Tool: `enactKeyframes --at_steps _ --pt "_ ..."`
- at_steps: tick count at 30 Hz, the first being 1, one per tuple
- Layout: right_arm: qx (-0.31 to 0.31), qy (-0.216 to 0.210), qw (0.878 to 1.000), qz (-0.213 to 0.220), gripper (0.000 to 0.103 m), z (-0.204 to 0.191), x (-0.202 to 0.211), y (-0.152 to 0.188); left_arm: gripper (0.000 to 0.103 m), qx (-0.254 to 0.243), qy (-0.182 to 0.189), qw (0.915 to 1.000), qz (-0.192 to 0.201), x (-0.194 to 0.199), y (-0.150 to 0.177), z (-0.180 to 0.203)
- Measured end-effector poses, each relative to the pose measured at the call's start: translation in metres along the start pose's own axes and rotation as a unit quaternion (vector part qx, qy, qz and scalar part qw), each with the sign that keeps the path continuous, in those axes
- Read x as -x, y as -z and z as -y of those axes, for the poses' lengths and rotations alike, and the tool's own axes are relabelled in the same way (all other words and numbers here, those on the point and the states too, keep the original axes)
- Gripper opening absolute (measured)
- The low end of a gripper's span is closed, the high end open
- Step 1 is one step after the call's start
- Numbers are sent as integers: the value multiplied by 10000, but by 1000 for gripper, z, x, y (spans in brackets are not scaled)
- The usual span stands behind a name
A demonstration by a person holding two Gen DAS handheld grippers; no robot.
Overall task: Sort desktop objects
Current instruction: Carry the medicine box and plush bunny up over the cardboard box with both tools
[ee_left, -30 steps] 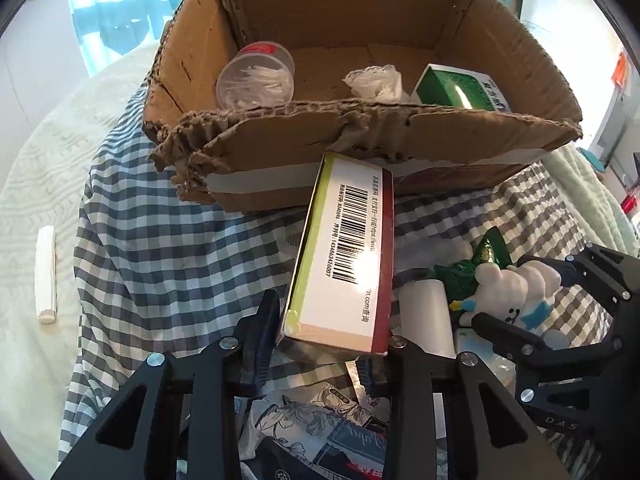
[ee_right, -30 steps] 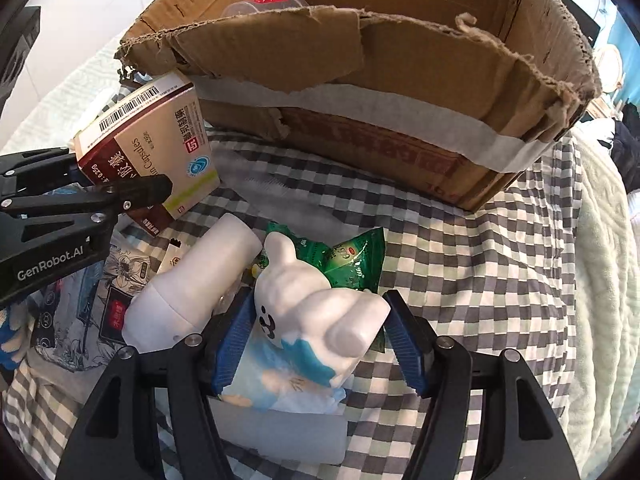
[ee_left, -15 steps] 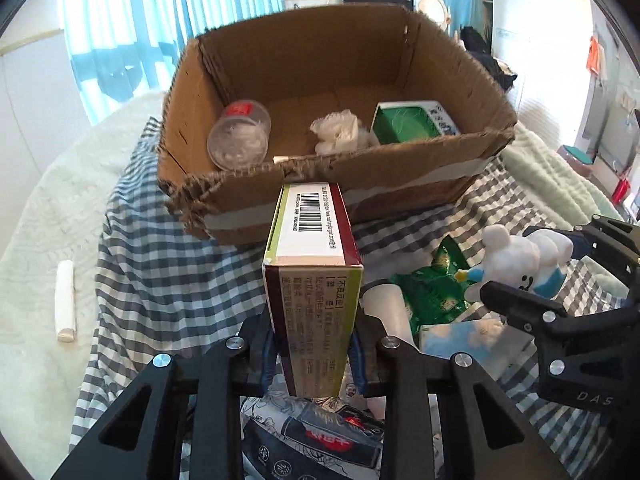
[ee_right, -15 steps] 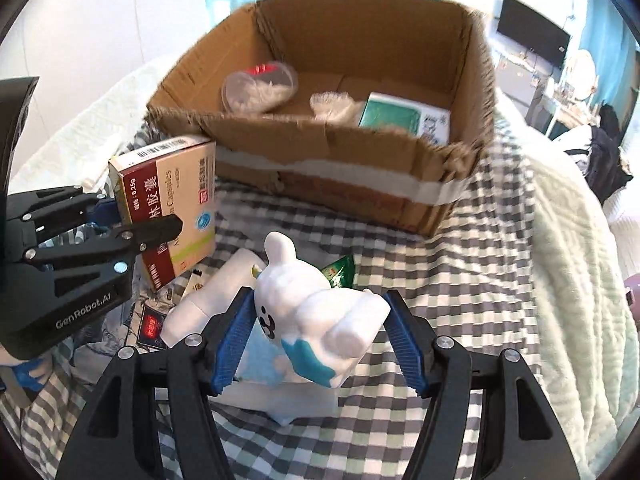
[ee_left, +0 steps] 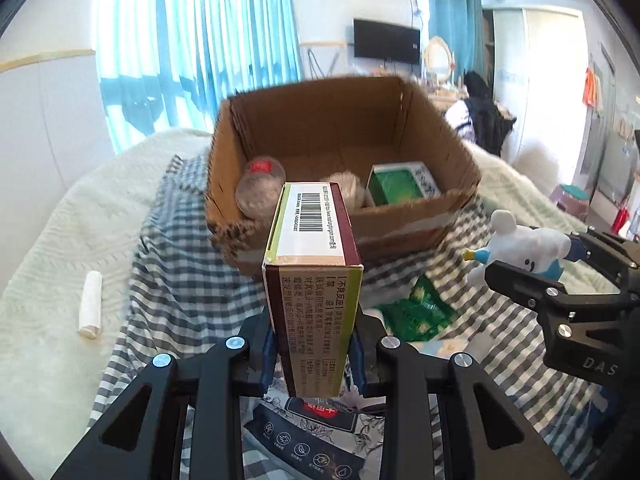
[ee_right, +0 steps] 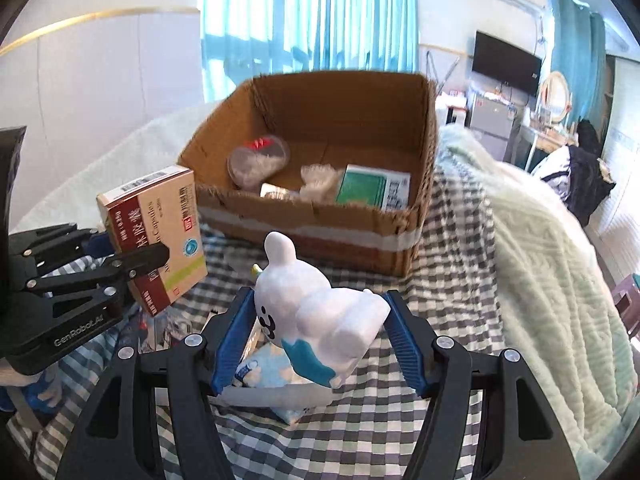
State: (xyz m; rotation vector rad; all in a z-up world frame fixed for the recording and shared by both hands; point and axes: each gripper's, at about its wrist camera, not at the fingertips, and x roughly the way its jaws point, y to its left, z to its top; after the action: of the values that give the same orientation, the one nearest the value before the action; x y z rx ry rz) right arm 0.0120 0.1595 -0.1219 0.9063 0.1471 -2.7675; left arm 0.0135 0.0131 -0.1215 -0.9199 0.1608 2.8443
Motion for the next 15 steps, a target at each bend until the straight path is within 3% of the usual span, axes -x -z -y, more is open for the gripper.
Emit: enactKeyframes --at_steps 15 --pt "-336 -101 9913 1269 64 5 55 -31 30 258 -250 9928 1140 49 -42 -12"
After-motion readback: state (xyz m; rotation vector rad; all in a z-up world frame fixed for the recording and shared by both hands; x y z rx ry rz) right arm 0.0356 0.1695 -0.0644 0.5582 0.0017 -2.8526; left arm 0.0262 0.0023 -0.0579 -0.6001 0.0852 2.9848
